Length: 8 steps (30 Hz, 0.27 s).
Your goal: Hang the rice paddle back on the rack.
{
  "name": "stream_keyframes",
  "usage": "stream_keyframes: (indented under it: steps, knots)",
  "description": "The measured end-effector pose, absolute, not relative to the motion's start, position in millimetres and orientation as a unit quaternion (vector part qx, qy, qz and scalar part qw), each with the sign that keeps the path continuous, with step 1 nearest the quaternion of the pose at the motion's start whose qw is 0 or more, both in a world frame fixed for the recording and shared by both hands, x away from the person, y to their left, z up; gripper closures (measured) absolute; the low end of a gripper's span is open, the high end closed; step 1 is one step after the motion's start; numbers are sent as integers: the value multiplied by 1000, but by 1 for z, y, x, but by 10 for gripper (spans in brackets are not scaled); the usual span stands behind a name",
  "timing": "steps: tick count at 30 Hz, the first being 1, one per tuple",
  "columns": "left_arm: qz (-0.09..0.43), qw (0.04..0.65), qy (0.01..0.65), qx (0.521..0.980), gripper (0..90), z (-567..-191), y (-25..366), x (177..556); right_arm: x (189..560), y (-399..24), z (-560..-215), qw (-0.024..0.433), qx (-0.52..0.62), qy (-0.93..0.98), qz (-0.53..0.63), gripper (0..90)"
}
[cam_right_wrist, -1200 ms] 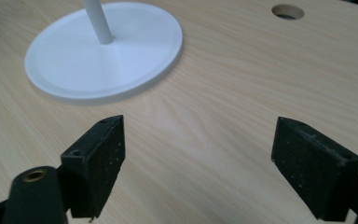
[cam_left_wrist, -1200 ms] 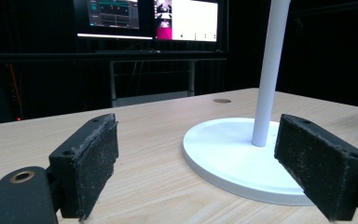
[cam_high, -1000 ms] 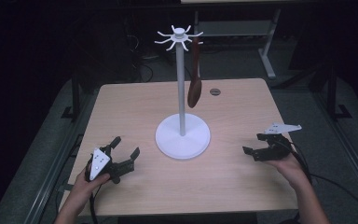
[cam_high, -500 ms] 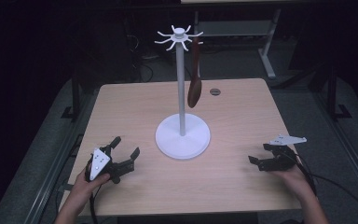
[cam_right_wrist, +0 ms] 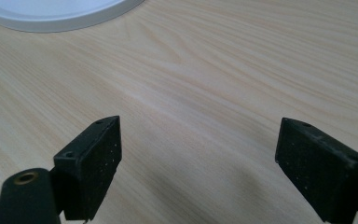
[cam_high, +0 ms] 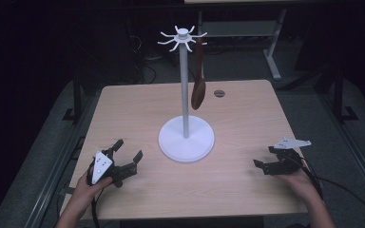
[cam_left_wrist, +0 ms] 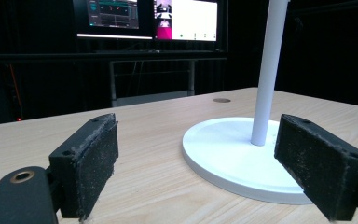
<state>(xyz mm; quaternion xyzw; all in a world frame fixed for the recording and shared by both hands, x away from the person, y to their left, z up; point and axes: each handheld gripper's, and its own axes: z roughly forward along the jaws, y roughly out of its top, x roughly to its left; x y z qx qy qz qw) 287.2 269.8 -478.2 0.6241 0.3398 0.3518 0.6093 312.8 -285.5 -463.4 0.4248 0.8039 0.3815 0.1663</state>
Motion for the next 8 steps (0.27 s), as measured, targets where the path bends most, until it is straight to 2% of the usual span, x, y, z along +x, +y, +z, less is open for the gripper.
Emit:
stream_keyframes:
  steps: [8]
  knots:
    - [351, 610, 340, 624, 130, -478, 270, 287, 313, -288, -463, 168, 426, 801, 386, 138]
